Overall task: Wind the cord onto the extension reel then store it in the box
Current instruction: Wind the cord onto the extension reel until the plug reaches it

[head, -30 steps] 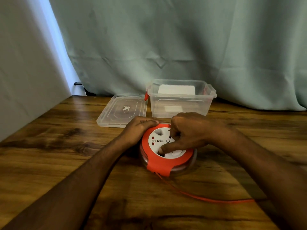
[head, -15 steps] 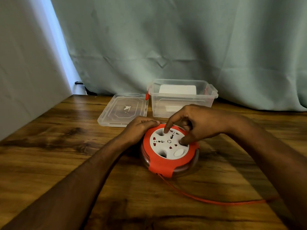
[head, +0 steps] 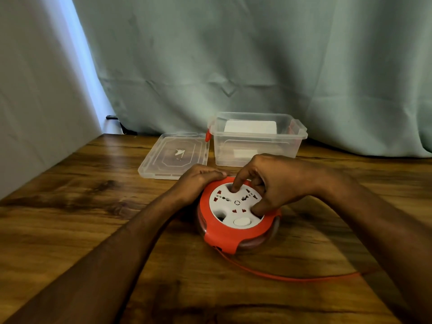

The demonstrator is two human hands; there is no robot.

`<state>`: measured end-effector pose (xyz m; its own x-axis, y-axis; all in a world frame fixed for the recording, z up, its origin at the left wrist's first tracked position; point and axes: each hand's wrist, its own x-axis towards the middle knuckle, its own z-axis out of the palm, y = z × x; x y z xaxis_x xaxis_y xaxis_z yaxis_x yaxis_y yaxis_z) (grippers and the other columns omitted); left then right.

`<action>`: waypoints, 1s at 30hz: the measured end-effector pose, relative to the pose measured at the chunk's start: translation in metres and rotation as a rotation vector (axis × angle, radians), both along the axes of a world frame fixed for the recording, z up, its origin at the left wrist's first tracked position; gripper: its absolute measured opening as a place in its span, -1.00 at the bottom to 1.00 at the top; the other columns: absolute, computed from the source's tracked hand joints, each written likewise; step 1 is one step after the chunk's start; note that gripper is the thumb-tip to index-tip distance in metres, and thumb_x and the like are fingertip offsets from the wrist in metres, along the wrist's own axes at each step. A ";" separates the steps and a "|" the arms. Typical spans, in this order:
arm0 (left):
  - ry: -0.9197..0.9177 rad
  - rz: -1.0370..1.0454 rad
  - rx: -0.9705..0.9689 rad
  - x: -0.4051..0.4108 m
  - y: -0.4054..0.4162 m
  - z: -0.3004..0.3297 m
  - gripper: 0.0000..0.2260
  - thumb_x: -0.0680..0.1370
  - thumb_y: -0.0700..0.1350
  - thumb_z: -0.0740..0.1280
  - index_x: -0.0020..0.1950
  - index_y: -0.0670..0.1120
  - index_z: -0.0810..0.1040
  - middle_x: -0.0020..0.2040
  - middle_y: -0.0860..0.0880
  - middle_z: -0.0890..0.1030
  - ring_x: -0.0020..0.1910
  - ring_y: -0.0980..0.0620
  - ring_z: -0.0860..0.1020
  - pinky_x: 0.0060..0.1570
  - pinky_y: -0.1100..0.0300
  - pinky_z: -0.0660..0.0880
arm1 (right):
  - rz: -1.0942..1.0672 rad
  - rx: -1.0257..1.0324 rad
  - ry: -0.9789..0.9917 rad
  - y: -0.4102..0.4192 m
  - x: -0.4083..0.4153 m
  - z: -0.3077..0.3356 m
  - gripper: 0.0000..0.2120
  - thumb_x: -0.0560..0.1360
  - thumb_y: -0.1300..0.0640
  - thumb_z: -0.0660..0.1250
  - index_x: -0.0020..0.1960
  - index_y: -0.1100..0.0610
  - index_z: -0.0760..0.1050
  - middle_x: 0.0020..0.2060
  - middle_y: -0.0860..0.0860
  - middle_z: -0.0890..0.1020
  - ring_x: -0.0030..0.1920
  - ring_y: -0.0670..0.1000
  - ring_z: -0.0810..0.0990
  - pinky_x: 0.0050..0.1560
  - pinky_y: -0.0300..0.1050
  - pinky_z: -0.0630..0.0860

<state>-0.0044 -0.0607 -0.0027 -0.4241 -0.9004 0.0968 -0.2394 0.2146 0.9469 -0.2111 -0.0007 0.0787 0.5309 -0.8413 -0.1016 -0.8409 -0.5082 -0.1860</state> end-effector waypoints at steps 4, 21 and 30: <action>0.020 0.002 -0.006 -0.001 0.001 0.000 -0.77 0.66 -0.15 0.28 0.09 -0.16 0.74 -0.08 -0.18 0.77 -0.19 -0.03 0.73 -0.12 0.15 0.65 | -0.017 -0.063 0.066 0.003 0.002 0.001 -0.43 0.34 -0.15 0.61 0.32 -0.20 0.57 0.11 -0.22 0.55 0.00 -0.16 0.54 -0.12 -0.26 0.55; 0.039 0.035 -0.021 0.000 0.000 -0.003 -0.76 0.66 -0.16 0.28 0.09 -0.09 0.76 -0.01 -0.17 0.78 0.02 -0.22 0.74 0.23 -0.24 0.59 | -0.080 -0.056 0.150 0.003 0.014 -0.008 -0.51 0.38 -0.43 0.43 -0.31 -0.01 0.49 -0.32 -0.13 0.61 -0.24 -0.08 0.66 -0.37 -0.27 0.40; 0.031 0.017 -0.013 0.000 0.000 -0.001 -0.72 0.68 -0.17 0.26 -0.04 0.02 0.77 -0.13 -0.08 0.79 -0.16 -0.03 0.76 -0.07 0.08 0.64 | -0.020 -0.020 0.007 0.002 -0.001 0.010 -0.84 0.48 -0.06 0.54 0.05 -0.13 0.65 -0.37 -0.17 0.54 -0.32 -0.15 0.56 -0.33 -0.15 0.46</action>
<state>-0.0044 -0.0611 -0.0032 -0.4053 -0.9061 0.1212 -0.2135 0.2227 0.9512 -0.2118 0.0012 0.0885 0.5128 -0.8540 -0.0883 -0.8525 -0.4944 -0.1695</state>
